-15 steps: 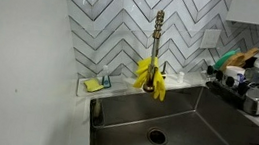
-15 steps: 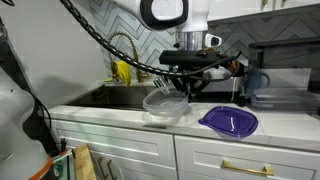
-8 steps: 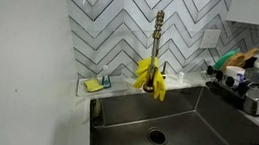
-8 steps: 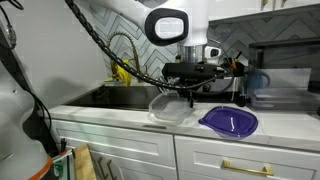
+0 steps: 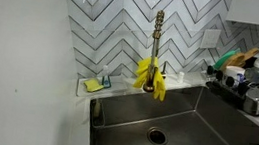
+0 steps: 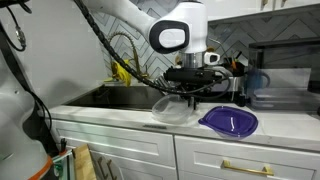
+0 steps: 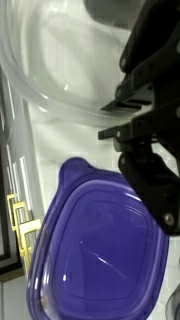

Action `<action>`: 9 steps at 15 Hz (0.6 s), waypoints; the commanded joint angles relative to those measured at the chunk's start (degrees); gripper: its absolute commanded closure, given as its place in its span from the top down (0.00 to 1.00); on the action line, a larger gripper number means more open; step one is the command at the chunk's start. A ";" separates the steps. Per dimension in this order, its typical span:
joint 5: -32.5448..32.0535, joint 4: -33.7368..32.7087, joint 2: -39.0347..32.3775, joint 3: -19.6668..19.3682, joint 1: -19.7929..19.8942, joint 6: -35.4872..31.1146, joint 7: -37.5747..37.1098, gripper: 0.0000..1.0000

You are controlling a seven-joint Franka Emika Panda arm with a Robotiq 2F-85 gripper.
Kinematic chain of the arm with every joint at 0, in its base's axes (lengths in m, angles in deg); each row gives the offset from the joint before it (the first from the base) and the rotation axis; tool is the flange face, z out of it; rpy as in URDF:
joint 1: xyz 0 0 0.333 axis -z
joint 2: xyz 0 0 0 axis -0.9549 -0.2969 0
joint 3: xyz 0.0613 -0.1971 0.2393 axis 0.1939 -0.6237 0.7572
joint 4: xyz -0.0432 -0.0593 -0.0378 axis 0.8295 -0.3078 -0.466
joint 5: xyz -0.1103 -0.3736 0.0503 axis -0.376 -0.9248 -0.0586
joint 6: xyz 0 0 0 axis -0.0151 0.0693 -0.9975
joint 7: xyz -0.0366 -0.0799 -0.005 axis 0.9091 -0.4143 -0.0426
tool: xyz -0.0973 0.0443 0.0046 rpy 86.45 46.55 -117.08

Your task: Close the tap faucet then remove the tupperware from the drying rack

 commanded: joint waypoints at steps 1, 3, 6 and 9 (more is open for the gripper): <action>1.38 -1.81 1.69 1.26 0.60 0.05 -1.41 0.52; 0.78 -3.51 2.87 1.52 0.46 1.23 -1.47 0.67; -1.61 -6.70 6.16 1.79 0.16 7.36 -1.23 0.89; -4.52 -10.41 9.54 2.12 -0.26 12.64 -3.96 1.00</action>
